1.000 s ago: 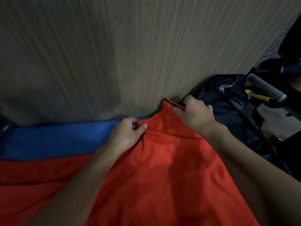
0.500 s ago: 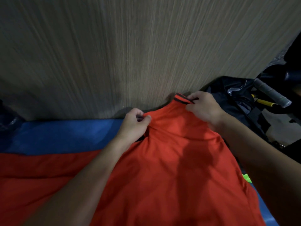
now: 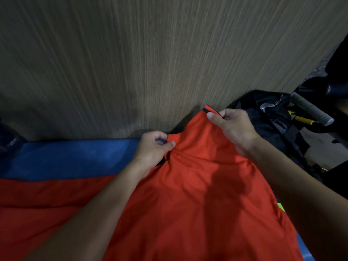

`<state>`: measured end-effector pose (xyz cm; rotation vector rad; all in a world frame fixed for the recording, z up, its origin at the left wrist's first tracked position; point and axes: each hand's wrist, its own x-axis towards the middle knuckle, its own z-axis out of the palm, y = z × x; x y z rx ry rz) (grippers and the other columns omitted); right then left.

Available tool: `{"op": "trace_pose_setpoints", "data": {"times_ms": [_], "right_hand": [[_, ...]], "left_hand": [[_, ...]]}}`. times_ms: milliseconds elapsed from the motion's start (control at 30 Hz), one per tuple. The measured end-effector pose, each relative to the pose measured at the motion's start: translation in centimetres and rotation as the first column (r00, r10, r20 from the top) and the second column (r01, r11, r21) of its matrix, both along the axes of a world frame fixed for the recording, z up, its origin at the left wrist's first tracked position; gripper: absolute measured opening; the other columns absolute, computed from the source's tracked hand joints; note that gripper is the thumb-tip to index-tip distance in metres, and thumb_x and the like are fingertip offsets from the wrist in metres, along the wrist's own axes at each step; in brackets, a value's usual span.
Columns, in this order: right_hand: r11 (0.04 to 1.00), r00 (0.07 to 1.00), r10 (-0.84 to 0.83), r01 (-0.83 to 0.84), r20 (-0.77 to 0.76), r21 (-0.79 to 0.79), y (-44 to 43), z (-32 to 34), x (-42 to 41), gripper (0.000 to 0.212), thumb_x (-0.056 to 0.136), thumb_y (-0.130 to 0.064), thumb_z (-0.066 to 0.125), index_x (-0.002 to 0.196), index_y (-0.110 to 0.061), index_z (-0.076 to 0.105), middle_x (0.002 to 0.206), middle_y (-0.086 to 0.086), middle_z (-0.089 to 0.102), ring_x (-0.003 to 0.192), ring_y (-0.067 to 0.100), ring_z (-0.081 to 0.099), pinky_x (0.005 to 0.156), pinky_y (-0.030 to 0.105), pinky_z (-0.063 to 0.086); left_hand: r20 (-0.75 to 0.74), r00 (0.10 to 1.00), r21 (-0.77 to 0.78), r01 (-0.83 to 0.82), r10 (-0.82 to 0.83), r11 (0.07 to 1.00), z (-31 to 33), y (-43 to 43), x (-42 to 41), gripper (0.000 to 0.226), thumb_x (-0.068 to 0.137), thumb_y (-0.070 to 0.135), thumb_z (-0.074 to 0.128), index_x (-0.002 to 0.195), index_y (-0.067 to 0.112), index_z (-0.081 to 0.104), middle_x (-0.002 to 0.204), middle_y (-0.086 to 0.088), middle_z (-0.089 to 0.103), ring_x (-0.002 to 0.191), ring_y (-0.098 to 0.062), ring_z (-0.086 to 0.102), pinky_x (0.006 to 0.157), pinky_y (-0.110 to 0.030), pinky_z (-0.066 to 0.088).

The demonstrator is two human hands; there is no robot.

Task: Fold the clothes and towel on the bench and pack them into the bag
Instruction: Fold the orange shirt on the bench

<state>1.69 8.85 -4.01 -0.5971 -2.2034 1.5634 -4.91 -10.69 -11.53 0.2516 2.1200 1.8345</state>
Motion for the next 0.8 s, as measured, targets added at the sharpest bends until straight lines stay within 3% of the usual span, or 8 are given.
{"op": "trace_pose_setpoints", "data": {"times_ms": [100, 167, 233, 367, 500, 633, 700, 800], "right_hand": [[0.996, 0.999, -0.031, 0.027, -0.045, -0.086, 0.3, -0.1, -0.1, 0.014, 0.084, -0.013, 0.077, 0.09, -0.015, 0.064, 0.085, 0.007, 0.071, 0.072, 0.017, 0.067, 0.066, 0.031, 0.055], [0.988, 1.0, -0.011, 0.007, -0.026, -0.152, 0.5, 0.0, -0.1, 0.023, 0.085, -0.01, 0.075, 0.106, -0.011, 0.066, 0.095, 0.009, 0.073, 0.083, 0.02, 0.071, 0.077, 0.034, 0.058], [0.985, 0.999, 0.036, -0.035, 0.004, -0.171, 0.3, 0.3, 0.0, 0.01, 0.088, -0.005, 0.07, 0.096, -0.009, 0.071, 0.085, 0.008, 0.074, 0.074, 0.018, 0.071, 0.072, 0.033, 0.058], [0.978, 0.996, 0.069, -0.058, 0.05, -0.2, -0.1, 1.0, 0.3, 0.005, 0.09, -0.004, 0.066, 0.089, -0.008, 0.069, 0.071, 0.004, 0.071, 0.06, 0.013, 0.067, 0.058, 0.026, 0.054], [0.975, 0.994, 0.094, -0.081, 0.05, -0.208, -0.3, 1.9, 0.7, 0.005, 0.091, -0.005, 0.064, 0.093, -0.009, 0.064, 0.077, 0.009, 0.069, 0.065, 0.018, 0.065, 0.065, 0.033, 0.055], [0.963, 0.989, 0.142, -0.149, -0.049, -0.223, -0.7, 2.7, 1.2, 0.015, 0.089, 0.005, 0.059, 0.09, -0.01, 0.061, 0.075, 0.008, 0.064, 0.063, 0.015, 0.06, 0.061, 0.029, 0.051], [0.949, 0.977, 0.2, -0.212, -0.074, -0.234, -0.8, 3.0, 1.6, 0.022, 0.089, 0.009, 0.053, 0.086, -0.01, 0.064, 0.069, 0.004, 0.065, 0.058, 0.012, 0.06, 0.057, 0.024, 0.051], [0.926, 0.954, 0.29, -0.301, -0.08, -0.228, -0.7, 3.3, 2.2, 0.026, 0.089, 0.011, 0.048, 0.083, -0.006, 0.067, 0.071, 0.008, 0.065, 0.061, 0.016, 0.06, 0.06, 0.025, 0.052]], "left_hand": [[-0.054, 0.999, 0.124, 0.007, -0.001, 0.992, 0.3, -0.4, 0.4, 0.006, 0.086, 0.002, 0.073, 0.09, 0.007, 0.072, 0.084, -0.008, 0.076, 0.076, -0.012, 0.07, 0.076, -0.024, 0.056], [-0.102, 0.994, 0.147, -0.017, 0.032, 0.989, 0.4, -0.7, 0.3, 0.012, 0.086, 0.001, 0.072, 0.087, 0.012, 0.072, 0.081, 0.002, 0.076, 0.075, -0.005, 0.069, 0.073, -0.018, 0.054], [-0.122, 0.991, 0.161, -0.038, 0.058, 0.986, 0.4, -1.1, 0.2, 0.02, 0.085, 0.0, 0.073, 0.083, 0.02, 0.071, 0.077, 0.007, 0.075, 0.073, -0.001, 0.067, 0.072, -0.019, 0.052], [-0.17, 0.984, 0.172, -0.027, 0.057, 0.985, 0.3, -1.4, 0.0, 0.025, 0.083, 0.002, 0.076, 0.082, 0.027, 0.073, 0.087, 0.002, 0.076, 0.09, -0.016, 0.07, 0.095, -0.038, 0.053], [-0.166, 0.985, 0.179, -0.016, 0.046, 0.984, 0.7, -1.4, 0.0, 0.029, 0.083, 0.005, 0.077, 0.095, 0.03, 0.071, 0.097, 0.001, 0.075, 0.098, -0.016, 0.068, 0.1, -0.037, 0.05], [-0.09, 0.993, 0.136, 0.093, -0.081, 0.986, 0.9, -1.5, 0.2, 0.04, 0.086, 0.015, 0.076, 0.124, 0.015, 0.064, 0.118, -0.003, 0.071, 0.114, -0.013, 0.065, 0.107, -0.032, 0.046], [-0.08, 0.983, 0.162, 0.177, -0.166, 0.971, 1.1, -1.5, 0.8, 0.032, 0.09, 0.014, 0.071, 0.121, 0.012, 0.067, 0.115, 0.001, 0.073, 0.111, -0.01, 0.066, 0.102, -0.027, 0.048], [-0.039, 0.978, 0.202, 0.209, -0.205, 0.957, 1.5, -1.4, 1.3, 0.02, 0.093, 0.017, 0.067, 0.113, 0.014, 0.071, 0.111, 0.003, 0.075, 0.108, -0.009, 0.068, 0.097, -0.024, 0.05]]}}
